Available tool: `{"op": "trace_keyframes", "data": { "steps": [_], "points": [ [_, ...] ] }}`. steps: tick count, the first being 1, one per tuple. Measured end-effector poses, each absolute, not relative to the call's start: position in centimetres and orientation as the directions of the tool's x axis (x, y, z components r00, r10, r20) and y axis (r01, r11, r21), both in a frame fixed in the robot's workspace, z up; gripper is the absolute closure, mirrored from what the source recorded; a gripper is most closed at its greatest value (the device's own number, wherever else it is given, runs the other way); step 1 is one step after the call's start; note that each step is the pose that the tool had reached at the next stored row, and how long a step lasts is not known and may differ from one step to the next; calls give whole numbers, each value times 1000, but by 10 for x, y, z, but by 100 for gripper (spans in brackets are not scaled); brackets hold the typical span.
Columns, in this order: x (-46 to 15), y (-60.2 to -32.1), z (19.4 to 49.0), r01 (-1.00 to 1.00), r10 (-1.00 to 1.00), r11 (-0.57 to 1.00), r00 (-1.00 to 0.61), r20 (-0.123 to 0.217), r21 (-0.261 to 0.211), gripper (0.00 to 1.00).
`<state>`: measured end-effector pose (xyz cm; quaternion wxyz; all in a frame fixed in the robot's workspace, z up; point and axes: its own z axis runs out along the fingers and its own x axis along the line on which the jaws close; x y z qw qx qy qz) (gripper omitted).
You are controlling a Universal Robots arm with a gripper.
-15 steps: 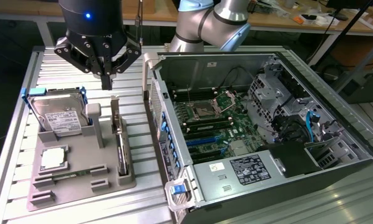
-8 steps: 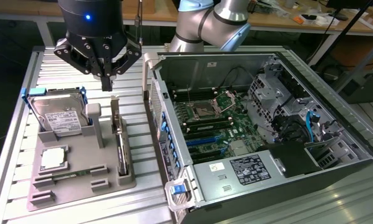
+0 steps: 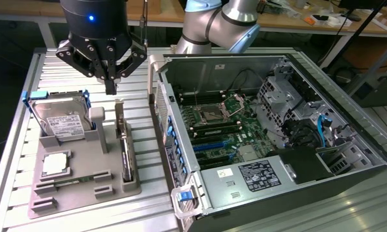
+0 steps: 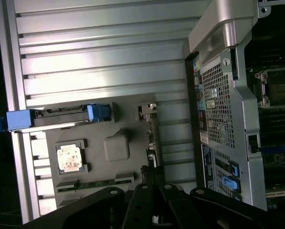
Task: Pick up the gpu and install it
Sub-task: 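Pick up the gpu and move the gpu toward the slot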
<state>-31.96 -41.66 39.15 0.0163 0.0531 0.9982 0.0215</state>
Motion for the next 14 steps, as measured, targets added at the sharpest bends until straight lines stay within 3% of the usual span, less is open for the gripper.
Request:
{"op": "trace_keyframes", "data": {
  "steps": [14],
  "points": [
    [-314,-424,388,105,107,993,-994,-30,45,89]
  ]
}}
